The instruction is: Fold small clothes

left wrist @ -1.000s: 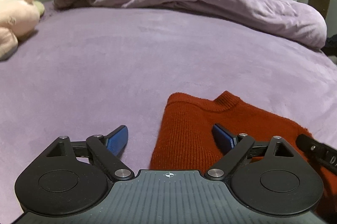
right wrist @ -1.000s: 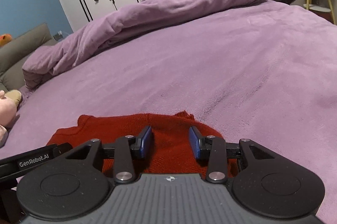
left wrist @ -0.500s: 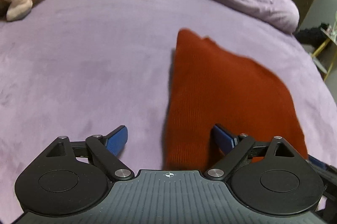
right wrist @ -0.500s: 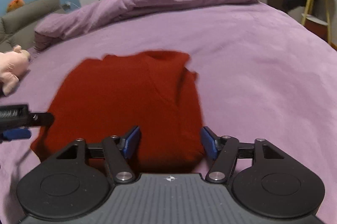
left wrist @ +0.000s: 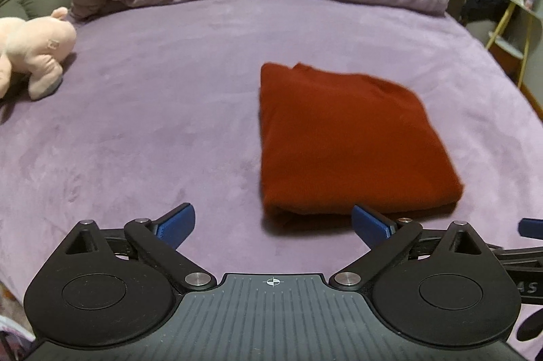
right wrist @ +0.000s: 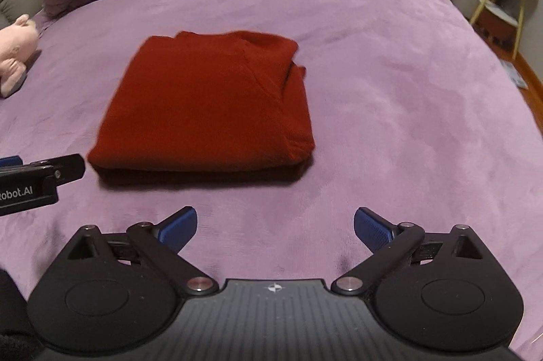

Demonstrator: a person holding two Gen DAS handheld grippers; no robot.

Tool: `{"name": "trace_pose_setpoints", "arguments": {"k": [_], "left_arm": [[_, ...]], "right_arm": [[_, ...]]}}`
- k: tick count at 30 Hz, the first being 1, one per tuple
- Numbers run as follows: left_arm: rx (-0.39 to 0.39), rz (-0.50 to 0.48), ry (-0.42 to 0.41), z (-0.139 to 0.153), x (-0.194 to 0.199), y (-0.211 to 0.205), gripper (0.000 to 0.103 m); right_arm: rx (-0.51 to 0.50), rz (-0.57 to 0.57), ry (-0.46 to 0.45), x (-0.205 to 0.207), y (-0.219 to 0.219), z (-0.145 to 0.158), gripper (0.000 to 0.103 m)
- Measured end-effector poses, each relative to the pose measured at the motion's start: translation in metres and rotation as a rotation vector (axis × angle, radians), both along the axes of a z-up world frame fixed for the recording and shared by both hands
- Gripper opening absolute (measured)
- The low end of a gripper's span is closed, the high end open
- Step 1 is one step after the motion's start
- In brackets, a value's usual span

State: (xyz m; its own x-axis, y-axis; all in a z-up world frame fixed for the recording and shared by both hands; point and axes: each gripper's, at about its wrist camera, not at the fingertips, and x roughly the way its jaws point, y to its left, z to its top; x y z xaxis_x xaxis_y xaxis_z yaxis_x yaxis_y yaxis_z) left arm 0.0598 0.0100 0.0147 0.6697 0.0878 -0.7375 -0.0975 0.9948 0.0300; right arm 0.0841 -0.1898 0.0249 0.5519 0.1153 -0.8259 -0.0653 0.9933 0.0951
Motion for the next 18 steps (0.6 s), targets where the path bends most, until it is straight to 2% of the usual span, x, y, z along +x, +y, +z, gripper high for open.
{"name": "trace_pose_setpoints", "arguments": {"k": [2,5,11,15,18], "left_arm": [[-0.008,0.0,-0.008,0.005,-0.002,0.001,0.103],[-0.001,-0.003,0.0,0.008,-0.005,0.001,0.103],[0.046,-0.014,0.066,0.011,0.001,-0.001,0.103],[0.093,-0.012,0.068,0.009,0.003,-0.003,0.103],[0.098,-0.005,0.084,0.006,0.004,-0.002,0.103]], "right_arm": [[-0.026,0.0,-0.007,0.0,0.002,0.006,0.099],[-0.054,0.0,0.031,0.004,0.009,0.011,0.099],[-0.047,-0.009,0.084,0.008,0.017,0.01,0.099],[-0.091,-0.003,0.1,0.01,0.023,0.007,0.099],[-0.104,-0.003,0.104,0.011,0.026,0.005,0.099]]}}
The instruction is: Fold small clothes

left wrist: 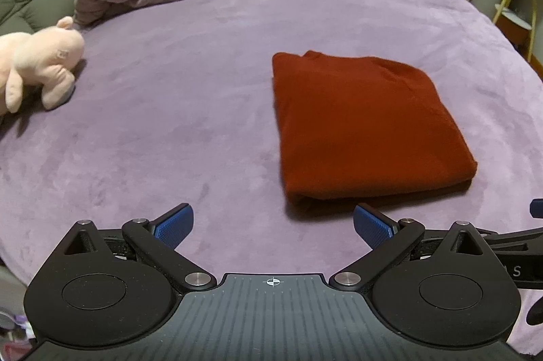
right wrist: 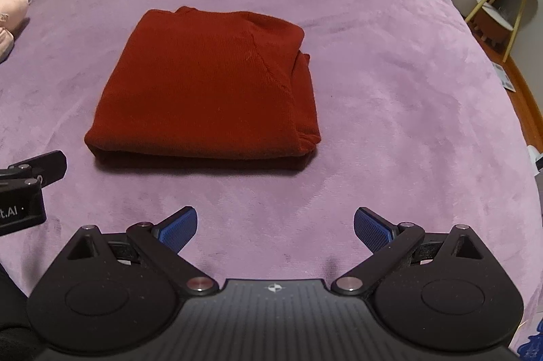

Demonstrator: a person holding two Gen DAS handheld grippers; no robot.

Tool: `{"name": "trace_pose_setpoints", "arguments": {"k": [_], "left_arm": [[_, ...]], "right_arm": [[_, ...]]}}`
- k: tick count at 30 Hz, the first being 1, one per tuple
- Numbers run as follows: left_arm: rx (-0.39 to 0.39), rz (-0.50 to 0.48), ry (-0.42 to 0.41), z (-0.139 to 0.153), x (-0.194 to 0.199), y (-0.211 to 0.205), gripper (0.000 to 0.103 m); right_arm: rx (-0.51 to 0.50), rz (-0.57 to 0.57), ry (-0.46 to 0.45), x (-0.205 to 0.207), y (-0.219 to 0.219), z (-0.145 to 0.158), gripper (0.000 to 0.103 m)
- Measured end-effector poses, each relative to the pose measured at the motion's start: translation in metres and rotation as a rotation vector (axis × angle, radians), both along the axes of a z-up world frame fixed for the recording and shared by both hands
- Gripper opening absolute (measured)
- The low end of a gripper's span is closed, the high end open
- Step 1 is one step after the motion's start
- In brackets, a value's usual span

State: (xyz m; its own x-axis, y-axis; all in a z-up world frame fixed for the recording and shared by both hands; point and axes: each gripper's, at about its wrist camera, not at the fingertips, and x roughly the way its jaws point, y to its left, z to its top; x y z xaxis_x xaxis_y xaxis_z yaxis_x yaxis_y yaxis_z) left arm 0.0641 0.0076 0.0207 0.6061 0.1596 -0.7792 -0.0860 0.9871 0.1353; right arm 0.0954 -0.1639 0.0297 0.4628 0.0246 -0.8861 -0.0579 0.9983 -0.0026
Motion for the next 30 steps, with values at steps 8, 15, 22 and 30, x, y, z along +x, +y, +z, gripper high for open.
{"name": "trace_pose_setpoints", "arguments": {"k": [8,15,22,30], "left_arm": [[-0.013,0.015,0.029,-0.0044,0.0065,0.004,0.103],[-0.007,0.012,0.04,-0.0065,0.0082,0.0019,0.103],[-0.015,0.009,0.05,-0.0075,0.0087,0.0024,0.103],[-0.02,0.011,0.06,-0.0099,0.0092,0.0036,0.103]], "right_arm": [[0.034,-0.031,0.016,0.0045,-0.0034,-0.0026,0.099],[0.05,-0.05,0.014,0.0055,-0.0079,-0.0029,0.099],[0.054,-0.054,0.006,0.0048,-0.0076,-0.0003,0.099],[0.055,-0.052,-0.004,0.0041,-0.0074,0.0022,0.099]]}}
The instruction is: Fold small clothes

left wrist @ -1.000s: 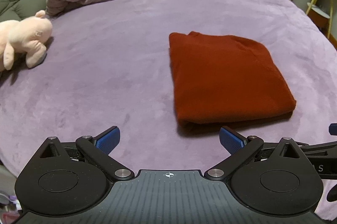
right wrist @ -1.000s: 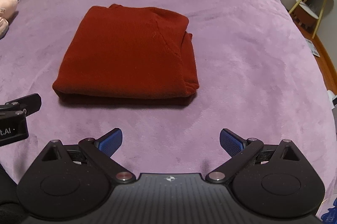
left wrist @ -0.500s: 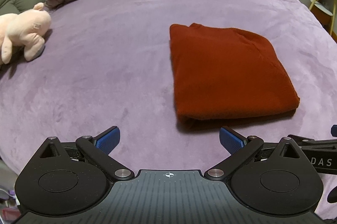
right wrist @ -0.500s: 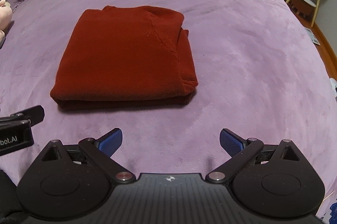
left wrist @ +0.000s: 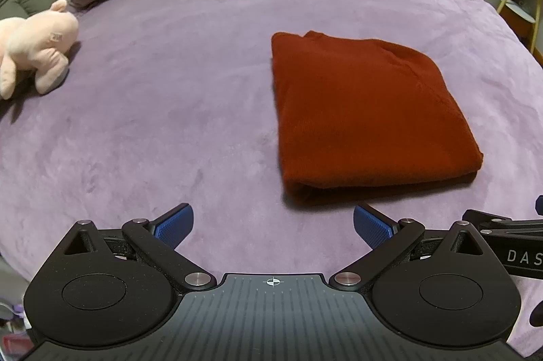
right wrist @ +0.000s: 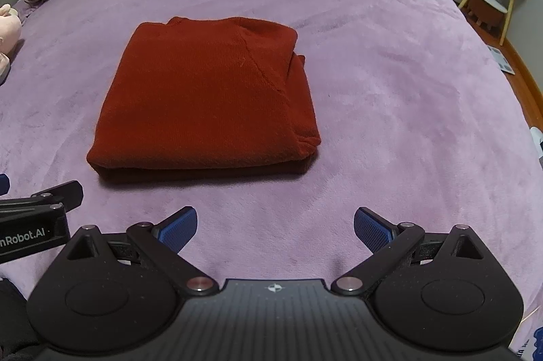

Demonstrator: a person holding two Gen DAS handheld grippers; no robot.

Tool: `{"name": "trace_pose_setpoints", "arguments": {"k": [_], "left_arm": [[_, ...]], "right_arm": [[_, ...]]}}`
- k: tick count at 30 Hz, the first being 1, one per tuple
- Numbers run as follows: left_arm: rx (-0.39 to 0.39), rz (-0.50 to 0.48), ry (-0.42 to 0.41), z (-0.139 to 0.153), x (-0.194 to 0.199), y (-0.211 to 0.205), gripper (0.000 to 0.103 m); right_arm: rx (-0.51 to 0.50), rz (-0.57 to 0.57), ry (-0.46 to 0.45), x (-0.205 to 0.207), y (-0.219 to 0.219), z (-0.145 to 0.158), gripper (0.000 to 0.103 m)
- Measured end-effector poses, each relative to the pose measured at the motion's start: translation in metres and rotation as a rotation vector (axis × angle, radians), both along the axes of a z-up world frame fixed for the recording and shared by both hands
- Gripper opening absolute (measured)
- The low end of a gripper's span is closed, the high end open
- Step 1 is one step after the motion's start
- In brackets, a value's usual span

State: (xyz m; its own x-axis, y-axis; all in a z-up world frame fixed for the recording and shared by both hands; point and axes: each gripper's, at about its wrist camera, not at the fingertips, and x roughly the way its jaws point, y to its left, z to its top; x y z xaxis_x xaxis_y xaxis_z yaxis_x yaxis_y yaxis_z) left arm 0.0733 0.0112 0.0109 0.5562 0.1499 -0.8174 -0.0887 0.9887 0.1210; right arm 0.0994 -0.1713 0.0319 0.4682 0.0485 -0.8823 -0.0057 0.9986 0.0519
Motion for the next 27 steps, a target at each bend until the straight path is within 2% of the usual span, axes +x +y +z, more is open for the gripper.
{"name": "trace_pose_setpoints", "arguments": {"k": [27], "left_arm": [[0.004,-0.004,0.004,0.0026,0.0024,-0.0018,0.103]], "right_arm": [[-0.004,-0.003,-0.014,-0.0006,0.0006,0.0041,0.099]]}}
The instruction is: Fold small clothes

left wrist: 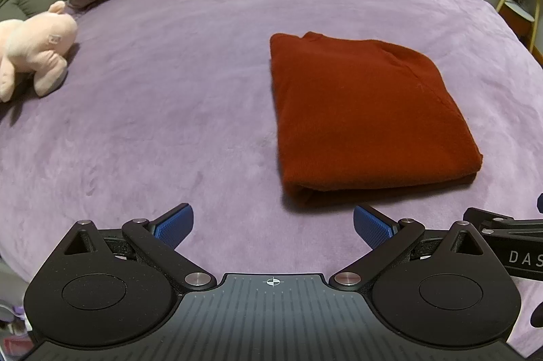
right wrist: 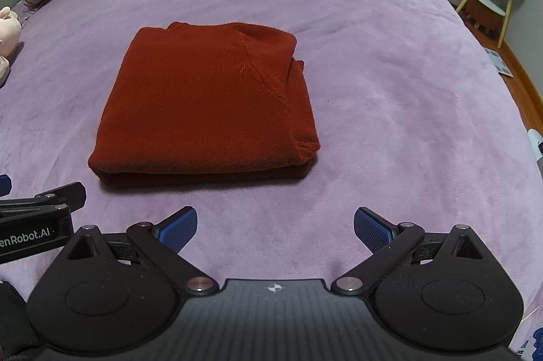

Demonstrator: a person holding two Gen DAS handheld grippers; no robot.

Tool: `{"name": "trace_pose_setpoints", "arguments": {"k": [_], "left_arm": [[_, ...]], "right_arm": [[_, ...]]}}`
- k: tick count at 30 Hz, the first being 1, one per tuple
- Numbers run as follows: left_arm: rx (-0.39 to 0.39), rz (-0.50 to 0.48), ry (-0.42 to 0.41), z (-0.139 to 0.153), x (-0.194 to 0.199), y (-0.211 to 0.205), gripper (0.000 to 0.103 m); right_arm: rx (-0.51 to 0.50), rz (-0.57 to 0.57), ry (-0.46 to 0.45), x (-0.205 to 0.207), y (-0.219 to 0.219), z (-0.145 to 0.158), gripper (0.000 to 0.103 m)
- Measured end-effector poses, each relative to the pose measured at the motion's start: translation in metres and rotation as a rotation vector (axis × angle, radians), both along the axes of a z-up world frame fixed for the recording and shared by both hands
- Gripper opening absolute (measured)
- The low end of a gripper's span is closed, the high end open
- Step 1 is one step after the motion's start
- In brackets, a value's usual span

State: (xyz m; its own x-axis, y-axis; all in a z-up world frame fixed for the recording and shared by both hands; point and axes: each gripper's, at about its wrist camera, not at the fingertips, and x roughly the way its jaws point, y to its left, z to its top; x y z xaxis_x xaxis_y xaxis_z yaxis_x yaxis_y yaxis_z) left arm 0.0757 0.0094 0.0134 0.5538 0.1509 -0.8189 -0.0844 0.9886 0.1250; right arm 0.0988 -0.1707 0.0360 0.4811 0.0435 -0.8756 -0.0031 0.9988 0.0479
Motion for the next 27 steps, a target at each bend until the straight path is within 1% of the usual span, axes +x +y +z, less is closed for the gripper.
{"name": "trace_pose_setpoints", "arguments": {"k": [27], "left_arm": [[0.007,-0.003,0.01,-0.0018,0.0048,0.0006,0.103]], "right_arm": [[-0.01,-0.002,0.005,0.0032,0.0033,0.0008,0.099]]}}
